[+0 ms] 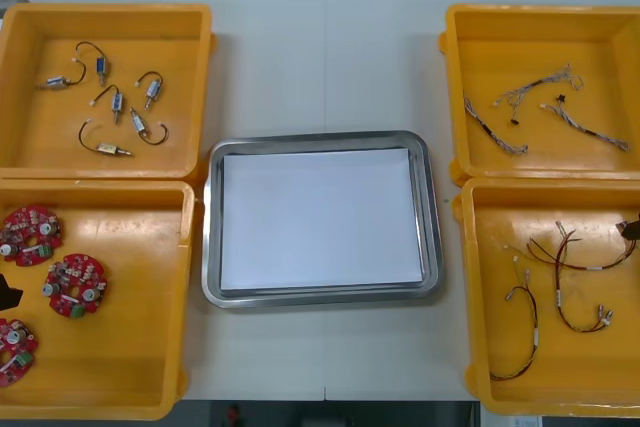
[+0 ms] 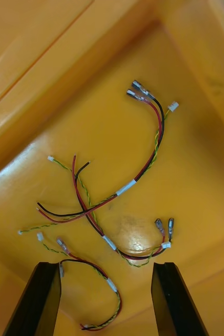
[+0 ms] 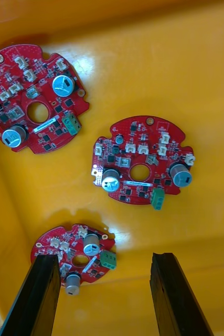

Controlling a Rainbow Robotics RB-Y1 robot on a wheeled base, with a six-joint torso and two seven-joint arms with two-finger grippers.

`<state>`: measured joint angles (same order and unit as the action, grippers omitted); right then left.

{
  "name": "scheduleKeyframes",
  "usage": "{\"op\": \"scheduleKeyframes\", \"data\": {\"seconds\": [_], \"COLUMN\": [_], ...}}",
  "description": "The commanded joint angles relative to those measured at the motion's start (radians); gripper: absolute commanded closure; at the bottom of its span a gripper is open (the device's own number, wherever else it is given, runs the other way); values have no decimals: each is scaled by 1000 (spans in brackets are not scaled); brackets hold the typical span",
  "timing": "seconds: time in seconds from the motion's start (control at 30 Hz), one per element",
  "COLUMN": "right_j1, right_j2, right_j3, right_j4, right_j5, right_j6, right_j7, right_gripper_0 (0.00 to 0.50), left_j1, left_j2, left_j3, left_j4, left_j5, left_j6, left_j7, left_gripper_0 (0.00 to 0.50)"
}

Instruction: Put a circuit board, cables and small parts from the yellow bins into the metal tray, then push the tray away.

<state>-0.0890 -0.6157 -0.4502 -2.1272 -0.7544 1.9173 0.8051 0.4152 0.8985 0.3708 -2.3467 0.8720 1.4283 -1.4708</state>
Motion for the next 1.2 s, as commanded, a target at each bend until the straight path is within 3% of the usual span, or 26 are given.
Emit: {"op": "scheduleKeyframes", "data": {"seconds": [0.03, 0.33, 0.8, 1.2], "right_j1": [15, 15, 6, 8], "right_j2": [34, 103, 168, 179], "right_j3": [-25, 5, 44, 93], "right_j4": [-20, -16, 102, 208], "right_j5": [35, 165, 199, 254], "right_j6": [3, 3, -106, -216], "right_j7": [-135, -287, -515, -535], "right_gripper_0": [0, 0, 0, 0], "left_j1": [60, 97, 89, 73], "left_j2": [43, 43, 43, 45], "left_j3": [-44, -99, -176, -217], "left_j4": [1, 69, 158, 188], "left_j5": [-48, -65, -106, -125], "left_j6": [-72, -166, -236, -255], "left_j7": [-2, -37, -69, -75], "left_gripper_0": [0, 0, 0, 0]}}
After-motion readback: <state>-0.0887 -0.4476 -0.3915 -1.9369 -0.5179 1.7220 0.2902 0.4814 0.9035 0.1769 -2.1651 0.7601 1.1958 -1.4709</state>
